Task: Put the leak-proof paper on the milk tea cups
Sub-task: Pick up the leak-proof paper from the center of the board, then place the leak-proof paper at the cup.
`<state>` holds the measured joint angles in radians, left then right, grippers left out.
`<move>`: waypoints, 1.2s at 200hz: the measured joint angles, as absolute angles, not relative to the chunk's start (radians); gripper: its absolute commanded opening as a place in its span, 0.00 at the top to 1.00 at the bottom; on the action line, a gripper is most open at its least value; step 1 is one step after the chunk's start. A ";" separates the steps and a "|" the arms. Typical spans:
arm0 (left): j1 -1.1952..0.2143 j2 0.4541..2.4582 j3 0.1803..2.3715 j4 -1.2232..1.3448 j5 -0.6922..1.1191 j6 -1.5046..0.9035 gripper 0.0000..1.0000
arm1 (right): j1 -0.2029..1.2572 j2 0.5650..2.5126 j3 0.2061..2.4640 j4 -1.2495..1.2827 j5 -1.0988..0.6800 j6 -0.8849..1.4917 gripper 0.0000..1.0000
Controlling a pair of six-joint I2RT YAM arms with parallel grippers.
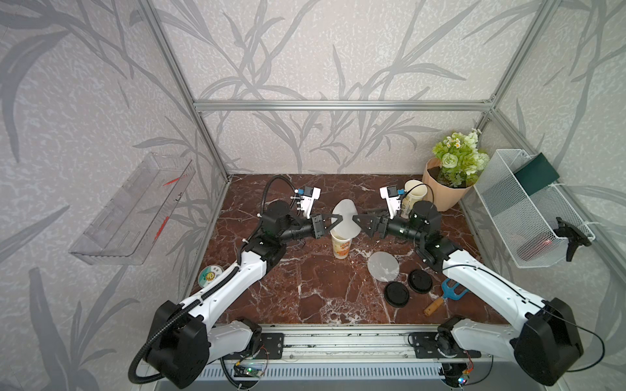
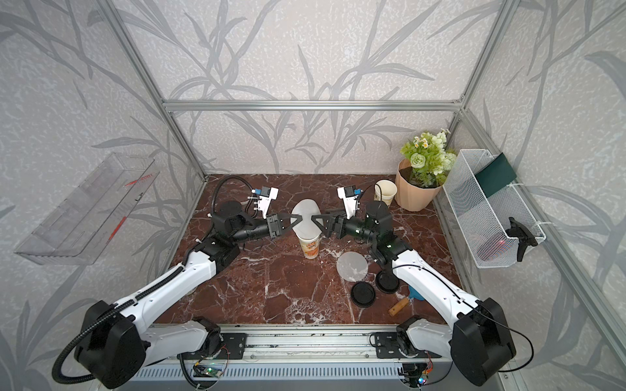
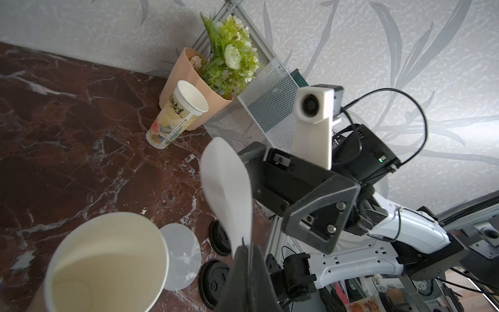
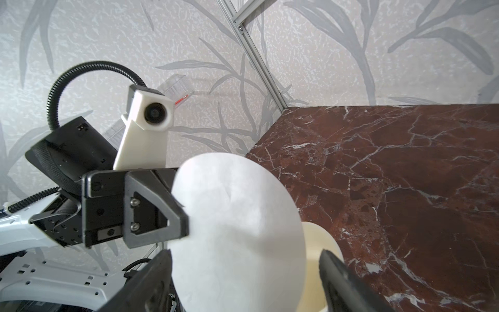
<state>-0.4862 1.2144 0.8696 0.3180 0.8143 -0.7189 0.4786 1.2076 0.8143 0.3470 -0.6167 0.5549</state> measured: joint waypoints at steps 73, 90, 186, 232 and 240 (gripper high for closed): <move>-0.540 1.398 1.053 0.113 0.821 -0.619 1.00 | 0.366 1.152 0.676 0.453 -0.622 0.660 0.12; -0.507 1.405 1.039 0.076 0.805 -0.620 1.00 | 0.367 1.137 0.676 0.442 -0.603 0.656 0.12; -0.421 1.451 1.000 0.020 0.790 -0.628 1.00 | 0.399 1.193 0.702 0.308 -0.503 0.552 0.10; -0.403 1.457 0.973 0.000 0.783 -0.627 1.00 | 0.511 1.219 0.800 0.161 -0.364 0.443 0.09; -0.401 1.457 0.970 -0.001 0.782 -0.627 1.00 | 0.534 1.234 0.825 0.128 -0.334 0.420 0.09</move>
